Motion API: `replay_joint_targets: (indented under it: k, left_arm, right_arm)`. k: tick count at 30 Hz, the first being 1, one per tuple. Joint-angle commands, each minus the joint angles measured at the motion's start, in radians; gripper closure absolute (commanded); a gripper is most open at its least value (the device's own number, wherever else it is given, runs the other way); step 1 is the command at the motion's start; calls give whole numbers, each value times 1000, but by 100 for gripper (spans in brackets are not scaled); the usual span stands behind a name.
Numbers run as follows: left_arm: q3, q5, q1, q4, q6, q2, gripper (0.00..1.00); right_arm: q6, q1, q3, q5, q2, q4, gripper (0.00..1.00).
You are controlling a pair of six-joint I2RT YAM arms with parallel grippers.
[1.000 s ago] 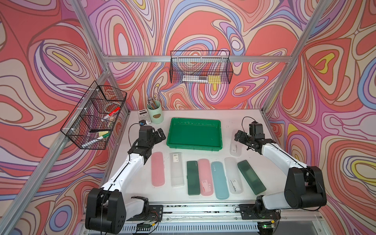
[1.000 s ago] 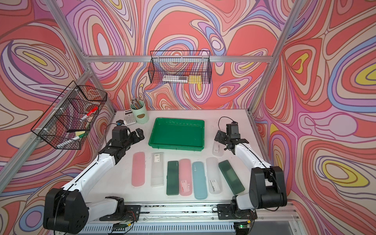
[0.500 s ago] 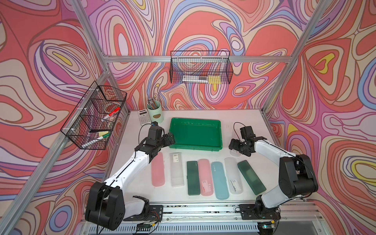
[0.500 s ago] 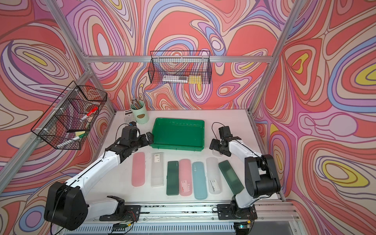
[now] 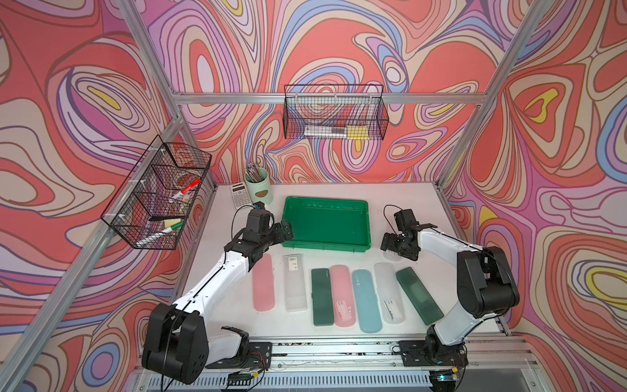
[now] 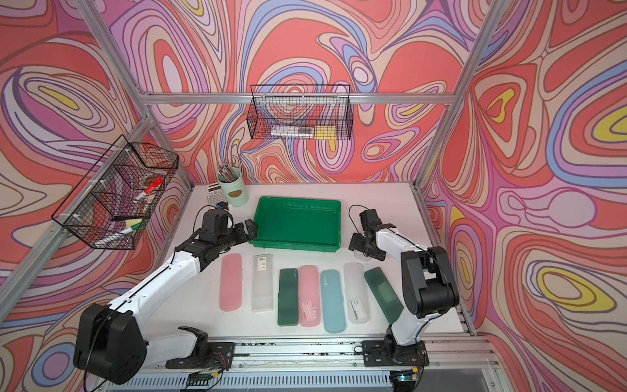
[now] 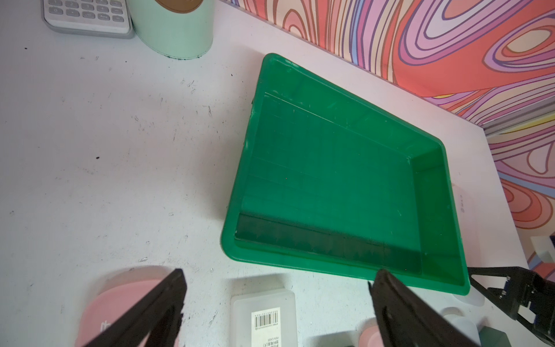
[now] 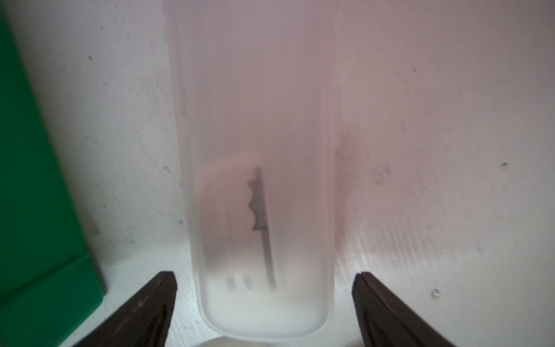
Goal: Put the pencil case into the storage box
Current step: Pick up the pencil case from the center of the board.
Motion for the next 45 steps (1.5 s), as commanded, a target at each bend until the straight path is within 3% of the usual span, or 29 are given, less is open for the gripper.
replay_joint_targets:
  k: [1, 17, 27, 45]
  left_arm:
    - [9, 14, 2, -11, 7, -1, 1]
    - [14, 12, 2, -24, 19, -6, 1]
    - [39, 10, 2, -44, 25, -8, 1]
    - [79, -21, 2, -101, 20, -26, 1]
  right_arm:
    - [-8, 4, 15, -11, 33, 16, 6]
    - [-9, 8, 72, 59, 137, -25, 9]
    - [-1, 24, 65, 53, 156, -8, 20]
    - [0, 34, 18, 103, -56, -3, 32]
